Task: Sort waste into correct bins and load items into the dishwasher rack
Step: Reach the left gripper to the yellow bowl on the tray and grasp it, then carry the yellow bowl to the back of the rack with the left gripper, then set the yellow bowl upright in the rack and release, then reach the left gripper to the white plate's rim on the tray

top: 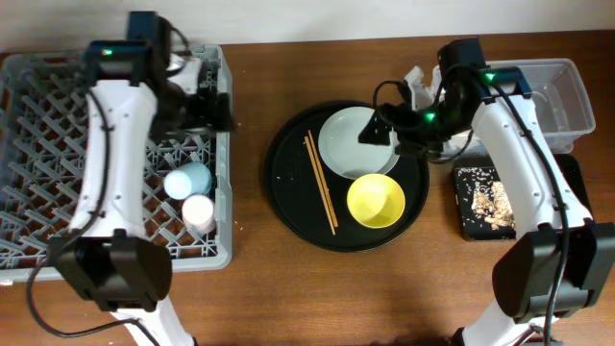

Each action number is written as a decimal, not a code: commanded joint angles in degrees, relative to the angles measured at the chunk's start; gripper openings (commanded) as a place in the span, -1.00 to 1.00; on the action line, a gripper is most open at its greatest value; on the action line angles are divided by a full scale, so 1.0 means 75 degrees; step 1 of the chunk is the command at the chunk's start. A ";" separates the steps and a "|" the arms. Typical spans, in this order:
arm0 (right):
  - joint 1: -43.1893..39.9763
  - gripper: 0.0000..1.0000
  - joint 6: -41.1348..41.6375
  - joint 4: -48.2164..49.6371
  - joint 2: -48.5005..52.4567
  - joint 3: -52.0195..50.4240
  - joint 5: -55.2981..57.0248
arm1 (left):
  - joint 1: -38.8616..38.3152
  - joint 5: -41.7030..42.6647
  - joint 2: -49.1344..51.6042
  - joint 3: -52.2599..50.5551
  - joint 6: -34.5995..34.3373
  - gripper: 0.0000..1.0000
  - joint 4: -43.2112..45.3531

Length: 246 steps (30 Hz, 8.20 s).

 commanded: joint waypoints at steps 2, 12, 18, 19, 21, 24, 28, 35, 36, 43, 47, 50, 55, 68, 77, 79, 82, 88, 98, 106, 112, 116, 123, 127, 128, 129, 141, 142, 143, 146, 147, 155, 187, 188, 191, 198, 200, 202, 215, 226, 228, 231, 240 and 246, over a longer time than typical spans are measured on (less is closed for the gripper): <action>-0.0029 0.97 -0.0239 -0.0414 -0.0265 -0.0017 0.0970 | -0.0901 0.0396 0.0009 0.0119 0.0029 0.97 -0.0338; -0.1772 0.97 0.0219 -0.0545 -0.1512 -0.0015 0.1014 | -0.2489 0.0370 0.0026 -0.0052 -0.0286 0.90 0.0146; -0.2967 0.97 0.0216 -0.0883 -0.1644 -0.0017 0.1008 | -0.3515 0.0367 0.0090 -0.0845 -0.0315 0.85 0.1166; -0.3107 0.97 0.0216 -0.0959 -0.1644 -0.0017 0.1008 | -0.3672 0.0364 0.0102 -0.1040 -0.0321 0.83 0.1396; -0.3293 0.97 0.0210 -0.1032 -0.1644 -0.0017 0.1008 | -0.4127 0.0047 0.0210 -0.1661 -0.0819 0.80 0.2110; -0.3311 0.97 0.0125 -0.1105 -0.1644 -0.0017 0.1017 | -0.4520 -0.0175 0.0440 -0.2119 -0.1096 0.67 0.2780; -0.3311 0.97 0.0012 -0.1142 -0.1644 -0.0017 0.1017 | -0.5106 -0.0306 0.0924 -0.2186 -0.1373 0.48 0.3503; -0.3311 0.97 -0.0146 -0.1338 -0.1644 -0.0017 0.1049 | -0.5700 -0.2052 0.1789 -0.2186 -0.2716 0.47 0.3722; -0.3311 0.97 -0.0254 -0.1361 -0.1644 -0.0017 0.1049 | -0.5689 -0.2110 0.1798 -0.2186 -0.2853 0.48 0.3692; -0.3311 0.97 -0.0280 -0.1411 -0.1644 -0.0017 0.1163 | -0.5275 -0.2092 0.1784 -0.2157 -0.3104 0.39 0.3724; -0.3311 0.97 -0.0283 -0.1411 -0.1644 -0.0017 0.1163 | -0.5243 -0.1874 0.1784 -0.2238 -0.3252 -0.10 0.3791; -0.3311 0.97 -0.0283 -0.1413 -0.1644 -0.0017 0.1163 | -0.5316 -0.1684 0.1813 -0.2398 -0.3249 -0.12 0.3896; -0.3311 0.97 -0.0283 -0.1413 -0.1644 -0.0017 0.1163 | -0.5365 -0.1673 0.1813 -0.2693 -0.3252 -0.44 0.4068; -0.3311 0.97 -0.0283 -0.1411 -0.1644 -0.0017 0.1189 | -0.5339 -0.1664 0.1664 -0.2489 -0.3107 -0.99 0.3724; -0.3311 0.97 -0.0280 -0.1411 -0.1644 -0.0017 0.1189 | -0.4759 -0.2294 0.0277 -0.1043 -0.2119 -0.99 0.2591; -0.3311 0.97 -0.0280 -0.1411 -0.1644 -0.0017 0.1189 | -0.4517 -0.3133 -0.0023 -0.0679 -0.2122 -0.99 0.2194; -0.3311 0.97 -0.0280 -0.1411 -0.1644 -0.0017 0.1189 | -0.4025 -0.5447 -0.0557 -0.0286 -0.2124 -0.99 0.1682; -0.3311 0.97 -0.0280 -0.1413 -0.1644 -0.0017 0.1189 | -0.2827 -0.9728 -0.1102 -0.0289 -0.2124 -0.99 0.1614; -0.3311 0.97 -0.0283 -0.1413 -0.1644 -0.0020 0.1189 | -0.0784 -1.2333 -0.0988 -0.0831 -0.3450 -0.99 0.1670; -0.3311 0.97 -0.0283 -0.1405 -0.1644 -0.0017 0.1209 | -0.0516 -1.2645 -0.0863 -0.1935 -0.3351 -0.99 0.3413; -0.3311 0.97 -0.0280 -0.1323 -0.1644 -0.0020 0.1585 | -0.0659 -1.2389 -0.0015 -0.2151 -0.2786 -0.99 0.3899; -0.3311 0.97 -0.0283 -0.1329 -0.1644 -0.0020 0.1585 | -0.0702 -1.2555 0.0699 -0.2151 -0.2786 -0.99 0.4074; -0.3311 0.97 -0.0280 -0.1332 -0.1644 -0.0026 0.1582 | -0.0994 -1.2444 0.1559 -0.2151 -0.2780 -0.99 0.4156; -0.3311 0.97 -0.0283 -0.1332 -0.1644 -0.0026 0.1585 | -0.1037 -1.2409 0.1786 -0.2151 -0.2783 -0.99 0.4179; -0.3311 0.97 -0.0283 -0.1335 -0.1644 -0.0026 0.1585 | -0.1037 -1.2400 0.1827 -0.2151 -0.2783 -0.99 0.4179; -0.3311 0.97 -0.0283 -0.1332 -0.1644 -0.0026 0.1585 | -0.1040 -1.2383 0.1871 -0.2151 -0.2780 -0.99 0.4179; -0.3311 0.97 -0.0341 -0.1335 -0.1644 -0.0026 0.1588 | -0.0930 -1.3132 0.1929 -0.2151 -0.2786 -0.99 0.4208; -0.3311 0.97 -0.0341 -0.1341 -0.1644 -0.0026 0.1588 | -0.0938 -1.3041 0.1938 -0.2151 -0.2786 -0.99 0.4214; -0.3311 0.97 -0.0341 -0.1343 -0.1644 -0.0026 0.1588 | -0.0953 -1.2925 0.1941 -0.2151 -0.2786 -0.99 0.4211; -0.3311 0.97 -0.0341 -0.1341 -0.1644 -0.0026 0.1588 | -0.0953 -1.2485 0.1941 -0.2151 -0.2786 -1.00 0.4214; -0.3311 0.97 -0.0341 -0.1341 -0.1644 -0.0026 0.1588 | -0.0953 -1.2429 0.1941 -0.2151 -0.2789 -0.99 0.4217; -0.3311 0.97 -0.0338 -0.1335 -0.1644 -0.0026 0.1810 | -0.1011 -1.2158 0.1947 -0.2157 -0.2780 -0.99 0.4205; -0.3311 0.97 -0.0338 -0.1390 -0.1644 -0.0026 0.1958 | -0.1052 -1.3758 0.2597 -0.2154 0.1172 -1.00 0.7411; -0.3311 0.97 -0.0338 -0.1390 -0.1644 -0.0026 0.1958 | -0.1055 -1.3755 0.2597 -0.2154 0.1177 -1.00 0.7414; -0.3311 0.97 -0.0338 -0.1390 -0.1644 -0.0026 0.1958 | -0.1075 -1.3758 0.2594 -0.2148 0.1358 -1.00 0.7411; -0.3311 0.97 -0.0338 -0.1416 -0.1644 -0.0026 0.1988 | -0.1166 -1.3758 0.2597 -0.2148 0.1472 -1.00 0.7411; -0.3311 0.97 -0.0338 -0.1416 -0.1644 -0.0026 0.1988 | -0.1314 -1.3747 0.2597 -0.2148 0.1475 -1.00 0.7411; -0.3311 0.97 -0.0335 -0.1413 -0.1644 -0.0026 0.1985 | -0.1498 -1.3560 0.2597 -0.2148 0.1478 -1.00 0.7405; -0.3311 0.97 -0.0338 -0.1416 -0.1644 -0.0026 0.1985 | -0.2317 -1.3006 0.2597 -0.2148 0.1478 0.45 0.7222; -0.3311 0.97 -0.0335 -0.1419 -0.1644 -0.0026 0.1985 | -0.2372 -1.2785 0.2597 -0.1964 0.1480 0.73 0.6980; -0.3311 0.97 -0.0335 -0.1419 -0.1644 -0.0026 0.1982 | -0.2439 -1.2782 0.2597 -0.1734 0.1480 0.86 0.6980; -0.3311 0.97 -0.0335 -0.1419 -0.1644 -0.0026 0.1982 | -0.2591 -1.2776 0.2535 -0.1174 0.1480 0.96 0.6974; -0.3311 0.97 -0.0335 -0.1411 -0.1644 -0.0026 0.1982 | -0.4121 -0.8915 0.1463 -0.0507 0.1338 0.98 0.5826; -0.3311 0.97 -0.0335 -0.1422 -0.1644 -0.0026 0.1985 | -0.5010 -0.3162 0.1381 -0.0510 0.0297 0.96 0.4549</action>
